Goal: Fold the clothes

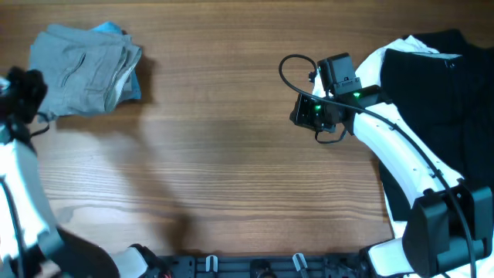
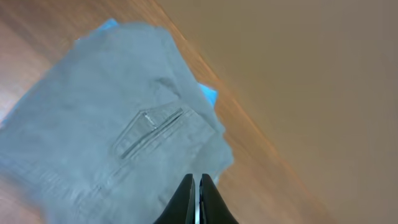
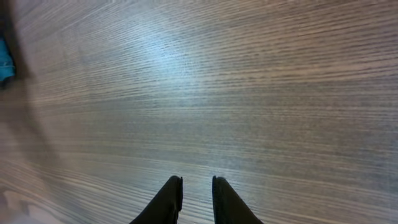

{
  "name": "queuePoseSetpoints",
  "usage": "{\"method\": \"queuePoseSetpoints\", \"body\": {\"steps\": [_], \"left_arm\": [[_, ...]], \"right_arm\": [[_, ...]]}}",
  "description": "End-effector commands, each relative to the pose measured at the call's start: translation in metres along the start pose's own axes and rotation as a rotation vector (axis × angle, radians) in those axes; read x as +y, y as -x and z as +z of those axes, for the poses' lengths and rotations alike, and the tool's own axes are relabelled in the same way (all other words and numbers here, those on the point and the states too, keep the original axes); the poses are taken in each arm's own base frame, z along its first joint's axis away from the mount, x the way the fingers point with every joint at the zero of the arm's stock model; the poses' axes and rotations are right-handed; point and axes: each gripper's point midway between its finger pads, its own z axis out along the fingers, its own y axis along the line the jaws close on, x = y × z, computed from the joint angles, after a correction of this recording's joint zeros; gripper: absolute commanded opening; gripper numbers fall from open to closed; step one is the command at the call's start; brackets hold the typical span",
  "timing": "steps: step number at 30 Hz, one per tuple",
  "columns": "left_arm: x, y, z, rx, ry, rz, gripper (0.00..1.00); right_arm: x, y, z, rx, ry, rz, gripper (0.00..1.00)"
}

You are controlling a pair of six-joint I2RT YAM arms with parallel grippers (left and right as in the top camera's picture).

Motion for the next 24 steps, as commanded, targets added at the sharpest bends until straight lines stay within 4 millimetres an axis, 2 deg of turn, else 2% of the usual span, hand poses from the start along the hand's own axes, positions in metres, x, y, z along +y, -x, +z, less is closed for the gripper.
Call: {"method": "queuePoseSetpoints", "body": {"steps": [1, 3, 4, 5, 7, 9, 11, 13, 15, 16, 17, 18, 19, 20, 21, 22, 23, 24], "left_arm": [[0.030, -0.036, 0.079, 0.081, 0.081, 0.071, 0.05], [0.060, -0.063, 0.128, 0.108, 0.136, 0.050, 0.08], [0.071, -0.081, 0.150, 0.135, 0.137, 0.053, 0.17], [0.074, -0.090, 0.161, 0.147, 0.132, 0.059, 0.31], [0.058, -0.096, 0.172, 0.133, 0.089, 0.100, 0.56], [0.036, -0.086, 0.171, 0.099, 0.044, 0.147, 0.66], [0.000, -0.068, 0.157, 0.078, 0.003, 0.181, 0.71], [-0.045, -0.047, 0.128, 0.071, -0.075, 0.249, 0.76], [-0.104, -0.021, 0.067, 0.053, -0.172, 0.352, 0.81], [-0.123, -0.017, 0.040, 0.048, -0.207, 0.388, 0.86], [-0.144, -0.018, -0.005, 0.043, -0.246, 0.433, 0.92], [-0.153, -0.020, -0.031, 0.039, -0.254, 0.454, 0.95], [-0.167, -0.033, -0.096, 0.032, -0.271, 0.490, 0.99], [-0.171, -0.040, -0.120, 0.031, -0.278, 0.495, 1.00], [-0.174, -0.051, -0.148, 0.033, -0.286, 0.497, 1.00], [-0.175, -0.058, -0.166, 0.033, -0.291, 0.501, 1.00], [-0.172, -0.066, -0.185, 0.033, -0.283, 0.500, 1.00], [-0.167, -0.071, -0.196, 0.032, -0.266, 0.498, 1.00]], "right_arm": [[-0.001, 0.000, 0.000, -0.005, -0.006, -0.015, 0.21], [-0.001, 0.000, 0.000, -0.004, -0.006, -0.015, 0.21], [-0.001, 0.000, 0.000, -0.004, -0.007, -0.014, 0.21], [-0.001, 0.000, 0.000, -0.004, -0.007, -0.015, 0.21], [0.000, 0.002, 0.000, -0.011, -0.004, -0.034, 0.21], [0.000, 0.003, 0.000, -0.015, -0.006, -0.037, 0.21], [-0.002, 0.005, -0.002, -0.028, -0.018, -0.051, 0.21], [0.002, 0.009, -0.014, -0.068, -0.018, -0.095, 0.21], [0.007, 0.021, -0.047, -0.188, -0.037, -0.153, 0.22], [0.013, 0.028, -0.073, -0.273, -0.040, -0.210, 0.24], [0.021, 0.032, -0.101, -0.357, -0.035, -0.283, 0.27], [0.027, 0.032, -0.124, -0.423, -0.032, -0.340, 0.30], [0.042, 0.024, -0.189, -0.602, -0.023, -0.501, 0.35], [0.045, 0.019, -0.209, -0.660, -0.023, -0.547, 0.40], [0.047, 0.012, -0.236, -0.742, -0.032, -0.590, 0.48], [0.048, 0.004, -0.260, -0.813, -0.028, -0.594, 0.62], [0.049, -0.003, -0.275, -0.857, -0.018, -0.598, 0.90], [0.050, -0.011, -0.290, -0.898, -0.003, -0.603, 1.00]]}}
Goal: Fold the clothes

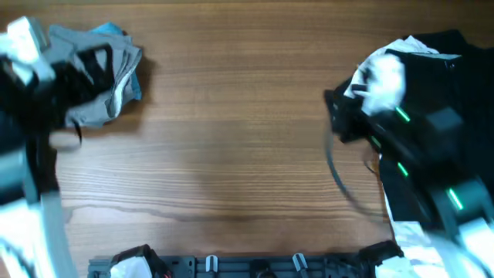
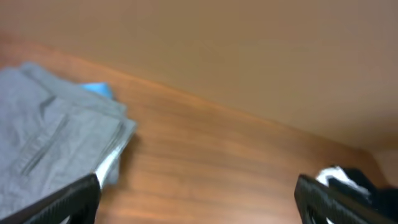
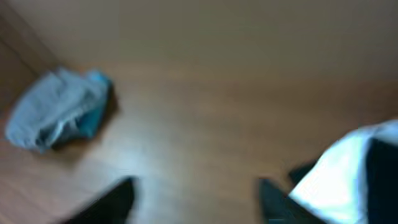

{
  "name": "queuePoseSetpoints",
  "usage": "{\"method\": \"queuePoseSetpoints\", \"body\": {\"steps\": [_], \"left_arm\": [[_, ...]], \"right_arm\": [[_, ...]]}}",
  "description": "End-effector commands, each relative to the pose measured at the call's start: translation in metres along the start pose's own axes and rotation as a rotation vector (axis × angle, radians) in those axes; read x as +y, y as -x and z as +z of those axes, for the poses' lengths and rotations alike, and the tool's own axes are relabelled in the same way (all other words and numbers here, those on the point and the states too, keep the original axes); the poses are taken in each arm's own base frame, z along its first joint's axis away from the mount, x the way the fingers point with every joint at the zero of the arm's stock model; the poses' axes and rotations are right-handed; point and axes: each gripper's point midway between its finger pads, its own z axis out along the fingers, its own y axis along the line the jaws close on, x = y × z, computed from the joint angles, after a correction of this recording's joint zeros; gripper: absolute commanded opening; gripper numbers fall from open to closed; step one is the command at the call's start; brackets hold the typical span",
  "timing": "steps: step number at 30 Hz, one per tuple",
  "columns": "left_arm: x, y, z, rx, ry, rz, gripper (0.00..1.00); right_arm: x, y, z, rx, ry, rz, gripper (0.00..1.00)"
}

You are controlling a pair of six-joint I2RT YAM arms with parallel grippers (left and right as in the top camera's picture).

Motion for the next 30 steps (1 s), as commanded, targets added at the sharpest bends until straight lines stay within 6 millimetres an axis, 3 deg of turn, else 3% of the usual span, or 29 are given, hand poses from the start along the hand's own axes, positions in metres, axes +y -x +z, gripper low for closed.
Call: {"method": "queuePoseSetpoints", "body": {"steps": [1, 4, 12, 14, 16, 18, 25, 30], "left_arm": [[-0.013, -0.017, -0.044, -0.018, 0.022, 0.040, 1.00], [-0.029, -0.021, -0.068, -0.057, -0.017, -0.022, 1.00], [-0.030, -0.021, -0.071, -0.064, -0.018, -0.018, 1.00], [-0.030, -0.021, -0.071, -0.064, -0.018, -0.018, 1.00], [-0.030, -0.021, -0.071, -0.064, -0.018, -0.018, 1.00], [-0.030, -0.021, -0.071, -0.064, -0.018, -0.018, 1.00], [-0.030, -0.021, -0.071, -0.064, -0.018, -0.018, 1.00], [-0.030, -0.021, -0.071, -0.064, -0.018, -0.018, 1.00]], "right_arm": [[-0.001, 0.022, -0.050, -0.150, -0.038, -0.097, 1.00], [0.001, 0.016, -0.077, -0.175, -0.035, -0.097, 1.00], [-0.007, -0.035, -0.062, 0.056, -0.054, -0.078, 1.00], [-0.011, -0.031, -0.062, 0.045, -0.080, -0.171, 1.00], [-0.008, -0.013, -0.065, -0.049, -0.077, -0.278, 1.00], [-0.006, -0.013, -0.064, -0.140, -0.064, -0.267, 1.00], [-0.022, -0.109, -0.032, -0.334, -0.035, -0.158, 1.00], [-0.026, -0.136, -0.020, -0.407, -0.023, -0.162, 1.00]]}}
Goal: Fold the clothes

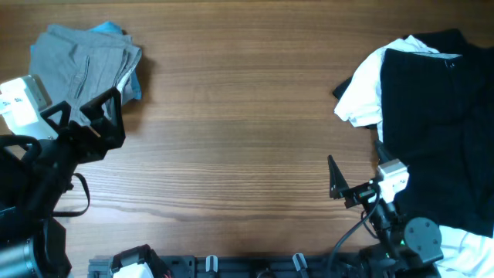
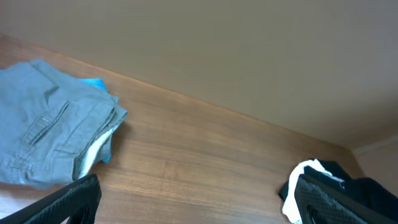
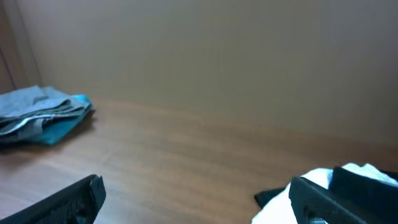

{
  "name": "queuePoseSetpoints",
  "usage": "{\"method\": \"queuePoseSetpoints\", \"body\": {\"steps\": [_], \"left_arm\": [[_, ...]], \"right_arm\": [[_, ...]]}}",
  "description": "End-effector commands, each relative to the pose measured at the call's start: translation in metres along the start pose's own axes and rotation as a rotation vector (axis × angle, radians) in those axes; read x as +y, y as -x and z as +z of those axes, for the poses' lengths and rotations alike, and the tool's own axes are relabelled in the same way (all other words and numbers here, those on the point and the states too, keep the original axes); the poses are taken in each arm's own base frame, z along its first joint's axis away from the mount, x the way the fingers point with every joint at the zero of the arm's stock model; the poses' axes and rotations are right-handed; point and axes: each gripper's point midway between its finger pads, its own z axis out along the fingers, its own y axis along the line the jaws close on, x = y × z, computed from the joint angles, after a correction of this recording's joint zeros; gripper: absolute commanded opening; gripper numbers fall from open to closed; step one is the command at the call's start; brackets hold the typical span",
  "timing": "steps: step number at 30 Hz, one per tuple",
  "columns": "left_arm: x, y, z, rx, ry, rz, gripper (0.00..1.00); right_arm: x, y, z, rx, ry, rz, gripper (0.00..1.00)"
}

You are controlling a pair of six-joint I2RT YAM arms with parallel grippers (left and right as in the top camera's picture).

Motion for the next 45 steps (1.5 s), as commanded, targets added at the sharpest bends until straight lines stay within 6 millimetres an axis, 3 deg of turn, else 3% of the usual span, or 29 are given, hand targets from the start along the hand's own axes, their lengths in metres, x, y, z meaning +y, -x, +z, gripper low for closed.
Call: {"method": "queuePoseSetpoints", "body": {"steps": [1, 5, 22, 28, 32, 34, 39, 44, 45], "left_arm": [[-0.002, -0.001, 0.000, 0.002, -0.008, -0.011, 1.00], [-0.002, -0.001, 0.000, 0.002, -0.008, -0.011, 1.00], [-0.002, -0.001, 0.000, 0.002, -0.008, -0.011, 1.00], [-0.021, -0.005, -0.005, -0.016, -0.046, 0.054, 1.00], [-0.029, -0.008, 0.004, -0.192, -0.104, 0.137, 1.00], [-0.022, -0.024, 0.010, -0.281, -0.119, 0.154, 1.00], [0.027, -0.098, 0.023, -0.368, -0.069, 0.102, 1.00], [0.039, -0.122, 0.019, -0.557, -0.130, 0.114, 1.00], [0.045, -0.128, 0.029, -0.566, -0.124, 0.111, 1.00]], "right_arm": [[0.001, -0.017, 0.006, -0.008, 0.006, 0.019, 1.00], [0.002, -0.057, 0.021, -0.011, 0.009, 0.019, 1.00], [0.002, -0.060, 0.021, 0.004, 0.009, 0.018, 1.00], [0.002, -0.060, 0.021, 0.004, 0.009, 0.018, 1.00], [0.002, -0.060, 0.021, 0.004, 0.009, 0.018, 1.00], [0.002, -0.060, 0.021, 0.004, 0.009, 0.018, 1.00], [0.002, -0.060, 0.021, 0.004, 0.009, 0.018, 1.00], [0.002, -0.060, 0.021, 0.004, 0.009, 0.018, 1.00], [0.002, -0.060, 0.021, 0.004, 0.009, 0.018, 1.00]]}}
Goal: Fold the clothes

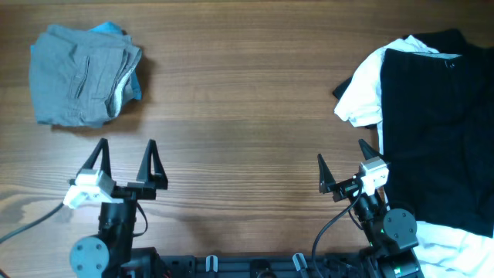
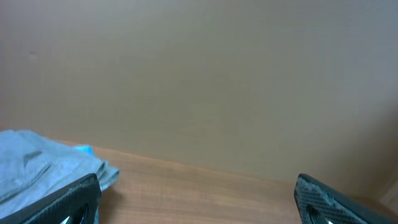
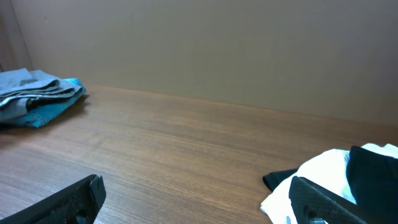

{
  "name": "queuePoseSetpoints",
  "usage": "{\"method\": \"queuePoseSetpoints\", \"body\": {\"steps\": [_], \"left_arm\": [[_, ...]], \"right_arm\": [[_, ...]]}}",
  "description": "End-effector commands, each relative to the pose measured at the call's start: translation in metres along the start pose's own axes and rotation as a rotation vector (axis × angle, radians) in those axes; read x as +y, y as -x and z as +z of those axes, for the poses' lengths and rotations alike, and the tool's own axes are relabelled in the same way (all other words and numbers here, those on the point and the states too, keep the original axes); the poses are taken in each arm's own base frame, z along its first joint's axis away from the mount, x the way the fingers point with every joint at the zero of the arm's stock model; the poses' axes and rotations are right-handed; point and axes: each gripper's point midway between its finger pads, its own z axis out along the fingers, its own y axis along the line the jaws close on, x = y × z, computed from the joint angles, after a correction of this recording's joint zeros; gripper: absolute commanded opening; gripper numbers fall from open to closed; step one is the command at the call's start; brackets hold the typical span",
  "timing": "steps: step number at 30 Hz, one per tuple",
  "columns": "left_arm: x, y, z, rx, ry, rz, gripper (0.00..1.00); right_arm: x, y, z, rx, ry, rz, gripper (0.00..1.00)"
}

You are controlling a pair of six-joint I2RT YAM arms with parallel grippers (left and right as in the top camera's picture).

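A folded grey garment (image 1: 81,73) lies on a blue one (image 1: 133,81) at the table's far left; the grey one also shows in the left wrist view (image 2: 37,165) and the right wrist view (image 3: 34,93). An unfolded heap of black cloth (image 1: 436,116) and white cloth (image 1: 364,89) covers the right side, its white edge visible in the right wrist view (image 3: 323,177). My left gripper (image 1: 123,164) sits near the front edge, wide open and holding nothing. My right gripper (image 1: 343,168) is likewise wide open by the front edge, just left of the black cloth.
The wooden table (image 1: 247,116) spans the view. A plain tan wall (image 3: 205,43) rises behind its far edge. A rail with clips (image 1: 247,266) runs along the front edge between the two arm bases.
My left gripper has moved from beside the grey stack to the front edge. The right gripper shifted slightly up and left at the front. Both stay wide open.
First my left gripper was shut at the grey stack and my right was nearly shut over the table's middle right. Both were then blurred, with jaws wide apart. Later both were open and drawn back. Now both rest open at the front edge, clothes unchanged.
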Motion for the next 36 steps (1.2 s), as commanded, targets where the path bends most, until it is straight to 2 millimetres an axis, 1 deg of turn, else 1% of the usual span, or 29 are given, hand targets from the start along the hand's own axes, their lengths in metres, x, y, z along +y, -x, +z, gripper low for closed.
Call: {"method": "queuePoseSetpoints", "body": {"steps": [1, 2, 5, 6, 9, 36], "left_arm": [[0.014, -0.027, 0.005, -0.022, 0.020, -0.015, 1.00], [0.019, -0.040, 0.007, -0.005, 0.026, -0.017, 1.00], [0.039, -0.099, 0.008, 0.123, 0.069, -0.031, 1.00], [0.042, -0.109, 0.006, 0.165, 0.082, -0.035, 1.00], [0.047, -0.124, 0.003, 0.226, 0.104, -0.041, 1.00], [0.047, -0.124, 0.003, 0.227, 0.104, -0.041, 1.00]], "right_arm": [[0.002, 0.001, 0.000, -0.005, 0.009, 0.013, 1.00], [0.002, 0.001, 0.000, -0.005, 0.009, 0.013, 1.00], [0.002, 0.001, 0.000, -0.004, 0.009, 0.013, 1.00], [0.002, 0.001, 0.000, -0.005, 0.009, 0.013, 1.00], [0.002, 0.001, 0.000, -0.004, 0.009, 0.014, 1.00], [0.002, 0.001, 0.000, -0.004, 0.009, 0.013, 1.00]]}}
